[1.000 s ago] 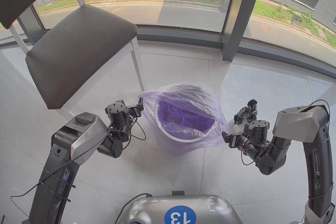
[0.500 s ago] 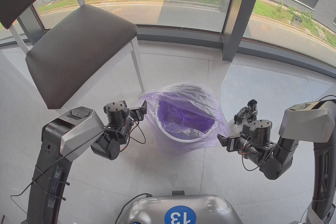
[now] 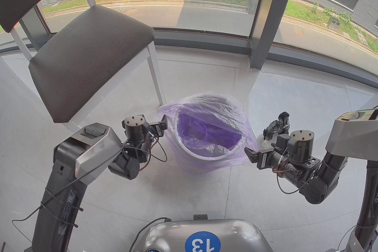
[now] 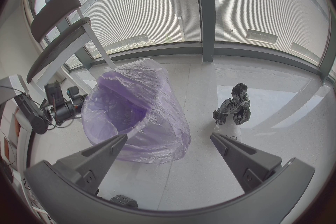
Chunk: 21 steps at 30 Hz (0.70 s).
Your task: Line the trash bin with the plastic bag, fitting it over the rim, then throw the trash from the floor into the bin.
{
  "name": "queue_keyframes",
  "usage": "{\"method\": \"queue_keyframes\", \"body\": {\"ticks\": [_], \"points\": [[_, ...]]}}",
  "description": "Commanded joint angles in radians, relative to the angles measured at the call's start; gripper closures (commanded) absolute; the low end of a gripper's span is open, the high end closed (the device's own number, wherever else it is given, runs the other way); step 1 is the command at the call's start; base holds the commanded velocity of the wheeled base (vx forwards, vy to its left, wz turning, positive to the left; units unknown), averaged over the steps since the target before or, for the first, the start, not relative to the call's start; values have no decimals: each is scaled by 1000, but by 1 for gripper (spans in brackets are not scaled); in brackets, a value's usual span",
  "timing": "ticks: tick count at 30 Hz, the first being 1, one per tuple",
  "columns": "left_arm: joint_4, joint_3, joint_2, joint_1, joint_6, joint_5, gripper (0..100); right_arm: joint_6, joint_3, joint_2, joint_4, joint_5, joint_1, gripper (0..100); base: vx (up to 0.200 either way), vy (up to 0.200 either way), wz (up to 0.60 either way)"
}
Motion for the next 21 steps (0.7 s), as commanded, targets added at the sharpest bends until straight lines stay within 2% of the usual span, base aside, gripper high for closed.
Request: {"method": "queue_keyframes", "body": {"ticks": [1,6,10,21], "points": [[-5,-47,101,-33,0,9,0,-2,-2,-3,-1,2,6,0,0,0,0],[-8,-50,107,-41,-5,7,0,-2,-5,2,0,2,2,0,0,0,0],[-7,-51,94,-24,-5,7,0,-34,-25,63,-4,6,-44,0,0,0,0],[-8,-50,78,-13,-5,7,0,-40,-96,175,0,11,-113,0,0,0,0]]}}
